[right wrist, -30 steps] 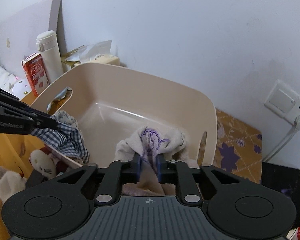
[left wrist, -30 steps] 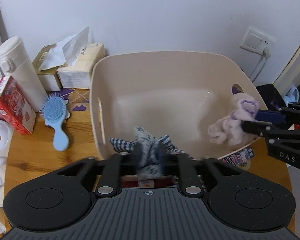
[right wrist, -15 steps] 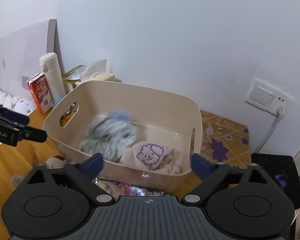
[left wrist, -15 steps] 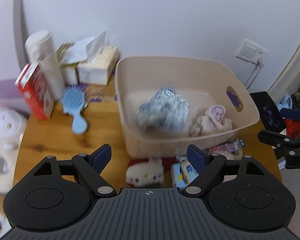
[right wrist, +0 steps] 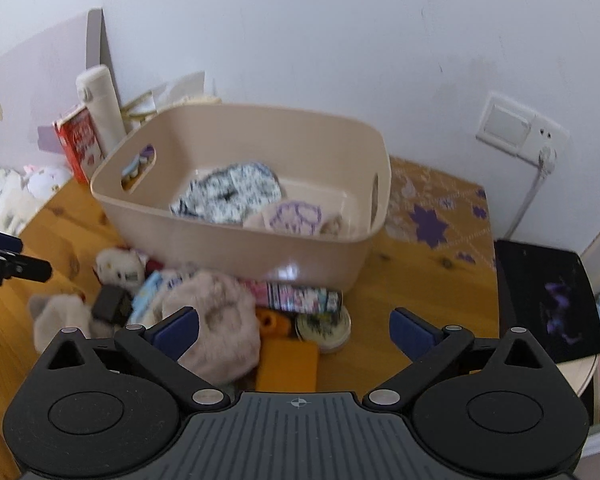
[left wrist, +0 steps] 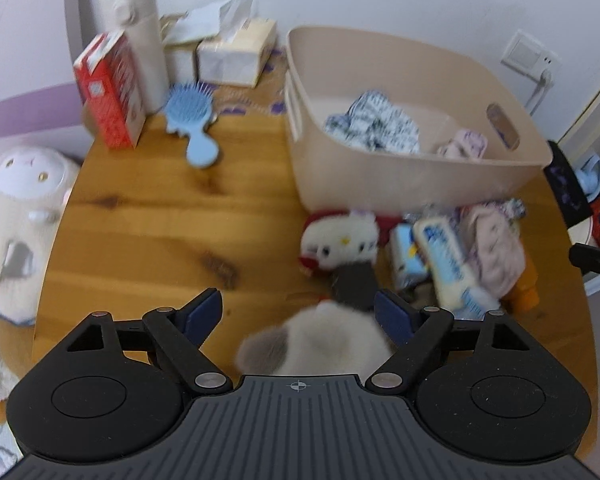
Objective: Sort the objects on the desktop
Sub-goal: 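Move the left tool to the white plush while the right tool reaches the orange bottle, then grasp the white plush with the left tool while the right tool grasps the orange bottle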
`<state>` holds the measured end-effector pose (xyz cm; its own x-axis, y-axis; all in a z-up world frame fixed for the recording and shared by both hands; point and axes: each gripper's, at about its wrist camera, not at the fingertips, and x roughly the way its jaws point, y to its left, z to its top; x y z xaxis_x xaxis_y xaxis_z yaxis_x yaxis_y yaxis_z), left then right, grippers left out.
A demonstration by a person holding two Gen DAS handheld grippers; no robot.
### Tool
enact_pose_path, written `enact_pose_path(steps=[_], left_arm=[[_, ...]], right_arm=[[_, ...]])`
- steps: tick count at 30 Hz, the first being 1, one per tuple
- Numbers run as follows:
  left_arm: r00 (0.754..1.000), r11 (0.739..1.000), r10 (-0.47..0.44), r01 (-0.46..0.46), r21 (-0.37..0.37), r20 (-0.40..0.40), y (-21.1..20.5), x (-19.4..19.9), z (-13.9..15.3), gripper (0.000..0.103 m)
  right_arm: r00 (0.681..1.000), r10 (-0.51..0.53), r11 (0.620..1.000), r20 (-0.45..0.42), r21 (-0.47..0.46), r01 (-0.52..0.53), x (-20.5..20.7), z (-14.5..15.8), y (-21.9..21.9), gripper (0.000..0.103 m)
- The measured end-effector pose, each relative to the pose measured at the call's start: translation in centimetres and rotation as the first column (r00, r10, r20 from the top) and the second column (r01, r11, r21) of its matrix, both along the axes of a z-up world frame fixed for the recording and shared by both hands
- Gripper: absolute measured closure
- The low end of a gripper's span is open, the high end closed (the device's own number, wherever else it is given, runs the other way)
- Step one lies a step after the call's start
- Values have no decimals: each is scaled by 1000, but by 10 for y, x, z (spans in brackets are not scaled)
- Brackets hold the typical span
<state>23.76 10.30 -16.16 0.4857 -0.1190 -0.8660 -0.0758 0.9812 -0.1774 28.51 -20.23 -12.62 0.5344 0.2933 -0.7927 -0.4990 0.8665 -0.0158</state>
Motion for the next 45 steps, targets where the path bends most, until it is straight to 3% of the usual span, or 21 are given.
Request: enact_pose_path(steps=[17, 28, 36, 39, 42, 44, 45], left_arm=[[991, 999, -50, 49, -7, -128, -23, -8, -41, 18], [983, 999, -44, 46, 5, -180, -37, 5, -68, 18], [982, 999, -48, 49, -2, -182, -37, 11, -78, 18], [985, 999, -47, 43, -24, -167, -35, 10, -77, 25], [988, 997, -70, 66, -33, -141, -34, 6, -75, 45], [987, 995, -85, 79, -53, -137, -33, 5, -74, 64], [986, 995, -86, 78, -63, -139, -32, 5, -74, 67]], right_arm=[[995, 5, 996, -99, -90, -14, -7, -59, -9, 0], [988, 33, 989, -148, -141, -54, 12, -89, 4, 0], [991, 35, 985, -133, -165, -57, 19, -101, 16, 0], [990, 41, 984, -135, -167, -63, 20, -104, 17, 9], [990, 41, 985, -138, -159, -63, 19, -105, 17, 21], [988, 49, 987, -146, -146, -70, 18, -105, 17, 32], [988, 53, 987, -146, -140, -73, 17, -104, 17, 40]])
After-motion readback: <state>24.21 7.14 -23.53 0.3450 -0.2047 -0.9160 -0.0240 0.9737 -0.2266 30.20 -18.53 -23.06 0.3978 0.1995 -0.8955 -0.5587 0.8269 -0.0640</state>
